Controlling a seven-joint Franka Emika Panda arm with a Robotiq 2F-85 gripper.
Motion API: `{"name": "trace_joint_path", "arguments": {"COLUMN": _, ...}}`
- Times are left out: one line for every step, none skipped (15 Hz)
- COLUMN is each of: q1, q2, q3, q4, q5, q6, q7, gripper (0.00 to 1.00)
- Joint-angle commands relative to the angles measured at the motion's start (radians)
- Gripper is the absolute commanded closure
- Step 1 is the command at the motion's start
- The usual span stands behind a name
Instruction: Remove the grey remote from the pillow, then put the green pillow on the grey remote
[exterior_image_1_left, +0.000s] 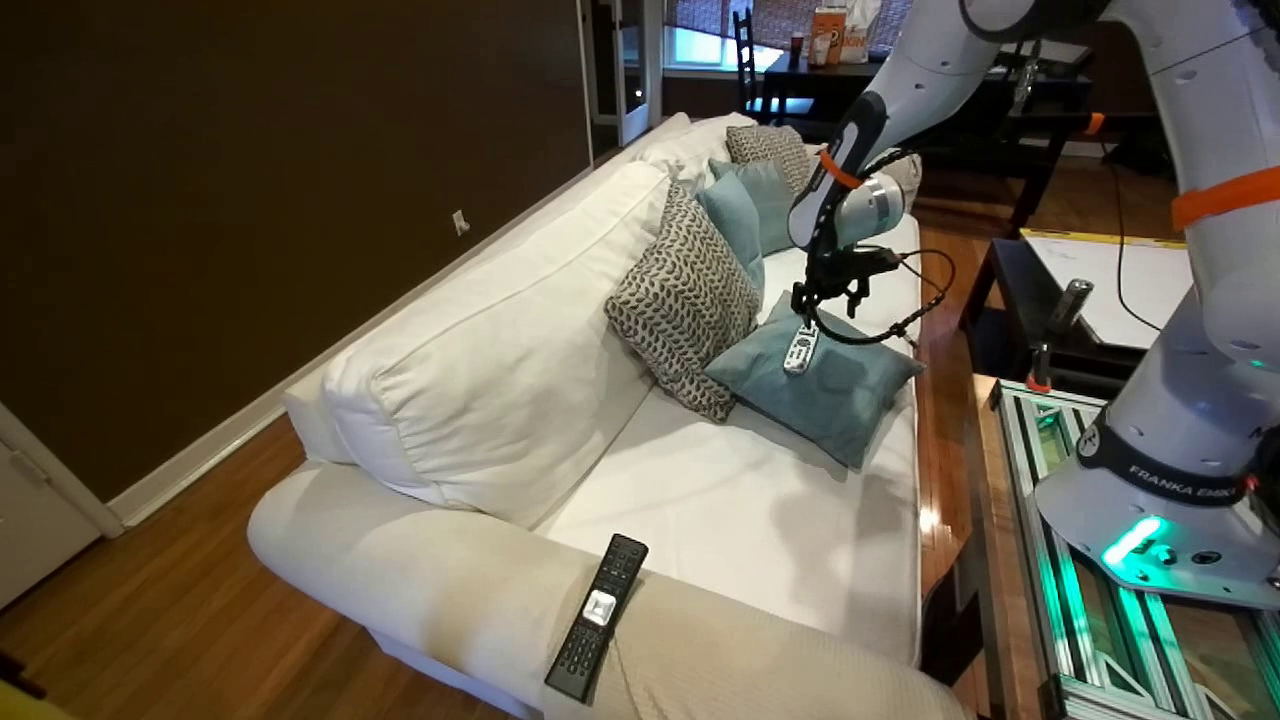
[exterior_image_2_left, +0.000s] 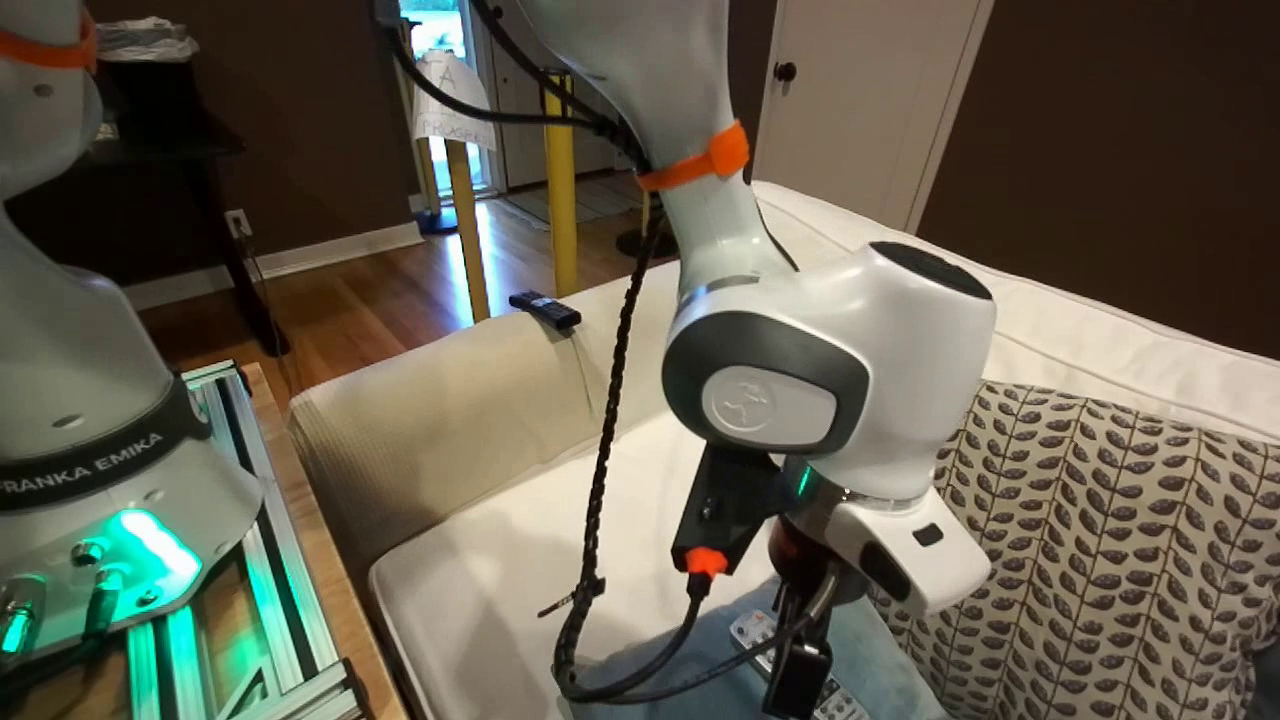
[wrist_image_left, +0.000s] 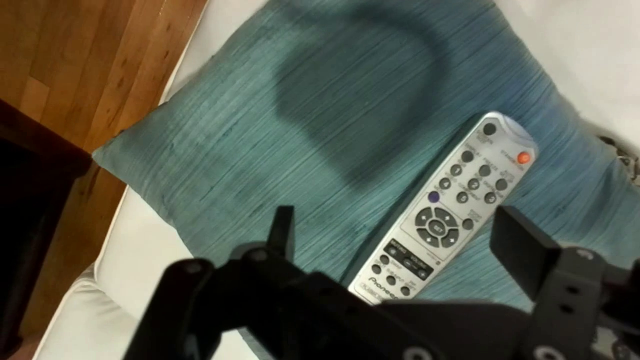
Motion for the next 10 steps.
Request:
{"name": "trace_joint_path", "arguments": {"q1": -0.030, "q2": 0.113, "q3": 0.025, "q4": 0.099, "q5": 0.055, "q6": 0.005, "q7": 0.018, "gripper": 0.00}}
{"name": "trace_joint_path", "arguments": {"q1": -0.031, "q2": 0.135, "q3": 0.027, "q4": 0.122, "q5": 0.063, "q6": 0.009, "q7": 0.026, "gripper": 0.00}}
{"name": "trace_joint_path", "arguments": {"q1": -0.040, "q2": 0.155, "q3": 0.036, "q4": 0.144, "q5": 0.076, "q6": 0.010, "q7": 0.026, "gripper": 0.00}}
{"name": "trace_joint_path", "arguments": {"q1": -0.048, "q2": 0.172, "q3": 0.044, "q4": 0.164, "q5": 0.091, "q6": 0.016, "q7": 0.030, "gripper": 0.00}}
{"name": "trace_joint_path", "arguments": {"q1": -0.053, "q2": 0.186, "q3": 0.051, "q4": 0.185, "q5": 0.103, "q6": 0.013, "q7": 0.032, "gripper": 0.00}}
{"name": "trace_joint_path", "arguments": {"q1": -0.059, "q2": 0.200, "q3": 0.059, "q4": 0.206, "q5": 0.115, "q6": 0.007, "q7": 0.034, "gripper": 0.00}}
{"name": "trace_joint_path", "arguments": {"q1": -0.060, "q2": 0.216, "q3": 0.063, "q4": 0.228, "q5": 0.125, "q6": 0.001, "q7": 0.041, "gripper": 0.00}}
{"name": "trace_joint_path", "arguments": {"q1": -0.062, "q2": 0.229, "q3": 0.069, "q4": 0.245, "q5": 0.133, "q6": -0.006, "q7": 0.044, "gripper": 0.00}}
{"name": "trace_joint_path", "arguments": {"q1": -0.064, "q2": 0.244, "q3": 0.075, "q4": 0.262, "q5": 0.139, "q6": -0.011, "q7": 0.046, "gripper": 0.00}}
{"name": "trace_joint_path", "arguments": {"q1": -0.064, "q2": 0.256, "q3": 0.078, "q4": 0.279, "q5": 0.144, "q6": -0.019, "q7": 0.050, "gripper": 0.00}}
